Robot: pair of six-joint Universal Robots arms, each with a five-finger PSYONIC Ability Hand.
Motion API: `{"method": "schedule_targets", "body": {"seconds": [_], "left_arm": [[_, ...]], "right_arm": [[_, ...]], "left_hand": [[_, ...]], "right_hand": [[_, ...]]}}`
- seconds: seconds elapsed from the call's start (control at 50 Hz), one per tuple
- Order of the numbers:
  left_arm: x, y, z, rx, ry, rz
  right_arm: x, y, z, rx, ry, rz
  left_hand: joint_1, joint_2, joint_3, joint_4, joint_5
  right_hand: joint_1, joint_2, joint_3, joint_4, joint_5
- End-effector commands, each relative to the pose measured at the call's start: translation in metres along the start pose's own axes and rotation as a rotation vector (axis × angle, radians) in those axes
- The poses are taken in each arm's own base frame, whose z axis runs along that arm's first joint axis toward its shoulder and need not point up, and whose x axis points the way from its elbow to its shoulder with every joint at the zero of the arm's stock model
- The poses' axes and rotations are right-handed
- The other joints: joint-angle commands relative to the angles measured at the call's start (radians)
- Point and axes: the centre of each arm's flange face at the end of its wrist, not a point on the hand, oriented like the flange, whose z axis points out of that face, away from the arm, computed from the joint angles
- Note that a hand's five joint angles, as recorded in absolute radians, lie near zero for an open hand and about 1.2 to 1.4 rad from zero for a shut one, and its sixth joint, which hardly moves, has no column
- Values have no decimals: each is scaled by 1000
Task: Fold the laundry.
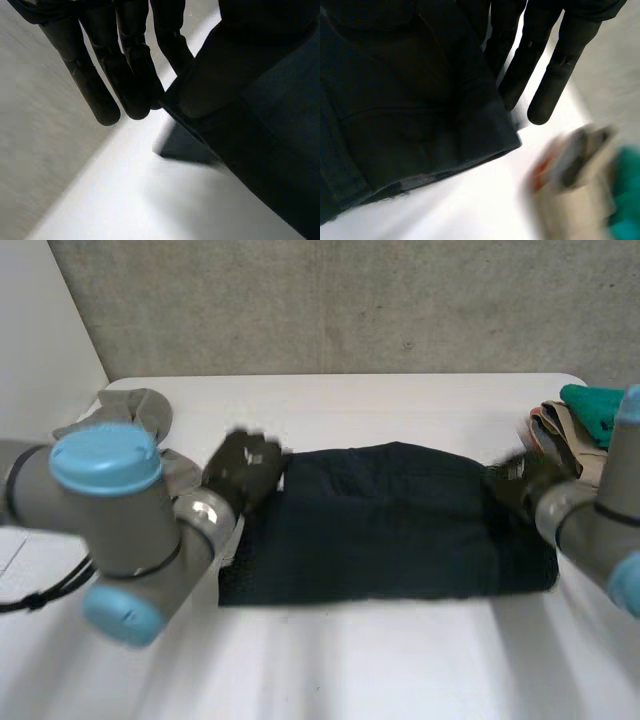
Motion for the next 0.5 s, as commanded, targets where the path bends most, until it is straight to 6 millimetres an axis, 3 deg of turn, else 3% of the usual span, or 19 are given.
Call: {"method": "schedule_targets", "body": {"seconds": [0.02,0.04,0.08,0.1,0.16,0.3,0.36,0.5], "left_arm": [[-88,-89,59,436,-445,-10],[-105,-111,59,564,-525,-17],[-121,-132,53,697,-601,-30],[-138,-154,41,826,-674,-53],[-152,-172,26,933,-727,-87],[-146,-143,28,799,-685,-114],[-134,-118,32,705,-633,-128],[-101,-69,34,548,-520,-141]], "right_arm": [[83,-117,18,550,439,36],[93,-130,15,617,492,43],[119,-160,2,798,626,73],[125,-167,-2,842,660,88],[133,-180,-12,936,704,121],[122,-175,-7,893,647,140],[103,-167,5,841,582,143],[50,-122,41,610,373,146]], "left_hand": [[229,196,198,195,211],[229,196,198,195,211],[229,196,198,195,211],[229,196,198,195,211],[229,196,198,195,211],[229,196,198,195,211],[229,196,198,195,211],[229,196,198,195,211]], "right_hand": [[278,221,212,199,204],[278,221,212,199,204],[278,221,212,199,204],[278,221,212,199,204],[278,221,212,199,204],[278,221,212,199,204],[278,221,212,199,204],[278,221,212,199,204]]}}
